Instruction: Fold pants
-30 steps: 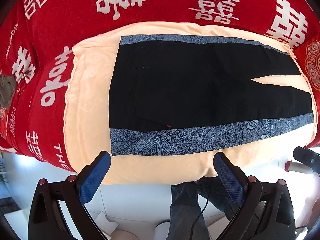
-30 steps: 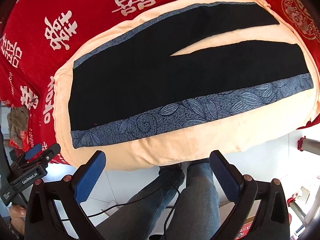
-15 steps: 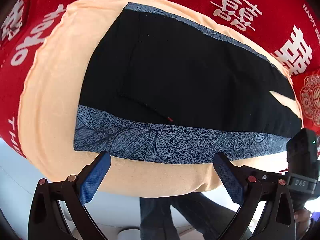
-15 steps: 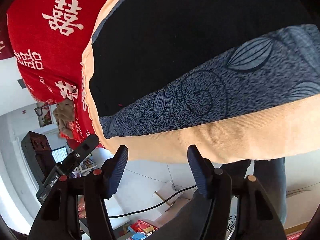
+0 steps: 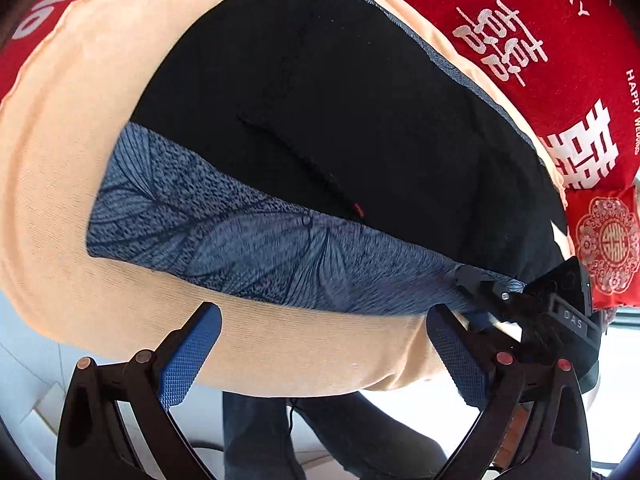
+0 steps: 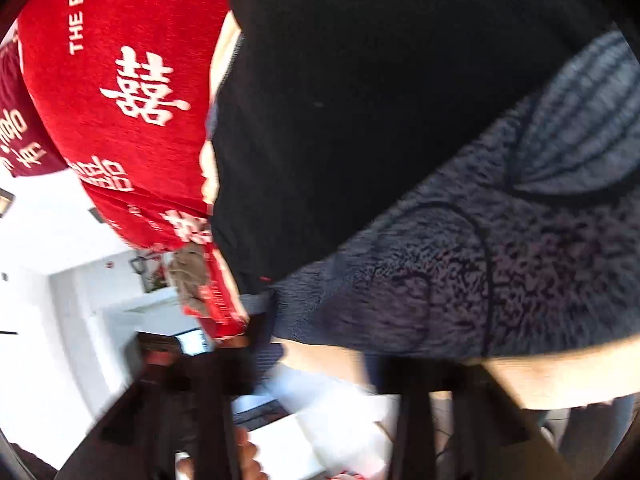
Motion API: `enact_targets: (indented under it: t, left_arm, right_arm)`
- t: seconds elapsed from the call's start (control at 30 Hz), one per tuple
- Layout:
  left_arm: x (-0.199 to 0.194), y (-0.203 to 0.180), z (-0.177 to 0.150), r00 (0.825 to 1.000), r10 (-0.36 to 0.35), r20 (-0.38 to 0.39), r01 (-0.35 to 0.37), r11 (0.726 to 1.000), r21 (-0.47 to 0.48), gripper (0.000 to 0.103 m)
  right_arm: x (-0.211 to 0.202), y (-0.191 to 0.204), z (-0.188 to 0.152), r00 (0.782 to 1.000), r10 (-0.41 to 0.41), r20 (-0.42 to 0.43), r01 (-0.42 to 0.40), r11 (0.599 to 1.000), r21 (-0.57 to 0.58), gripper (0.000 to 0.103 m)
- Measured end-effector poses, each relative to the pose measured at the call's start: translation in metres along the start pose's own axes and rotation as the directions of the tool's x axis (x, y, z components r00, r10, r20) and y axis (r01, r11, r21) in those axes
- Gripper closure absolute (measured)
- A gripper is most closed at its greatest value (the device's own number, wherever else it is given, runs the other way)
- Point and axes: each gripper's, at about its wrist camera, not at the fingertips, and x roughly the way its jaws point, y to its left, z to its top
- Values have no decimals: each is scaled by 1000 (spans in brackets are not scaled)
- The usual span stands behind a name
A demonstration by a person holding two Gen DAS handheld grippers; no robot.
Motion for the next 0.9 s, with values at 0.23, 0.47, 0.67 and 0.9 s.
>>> enact_targets:
  t: [0.23,0.47,0.67,0.9]
  left_arm:
    - [-12,-1,11,988,-140,69,146,984,-103,0]
    - [-7,10,35,993,-66,93,81,983,-165,22]
    - [-12,-3,32,997,2,82,4,998,-68,33]
    - [-11,-12,33,997,41,59,-39,999,-29,39]
  right_arm:
    - [-23,40,-4,996,91,-7,-91,993,-81,93]
    - [-17,30,1,997,-26,-68,16,991,-136,89]
    - [-60,-19,3,996,-88,22,90,993,-72,74]
    - [-103,-63,5,985,62,164,-74,995,71,67]
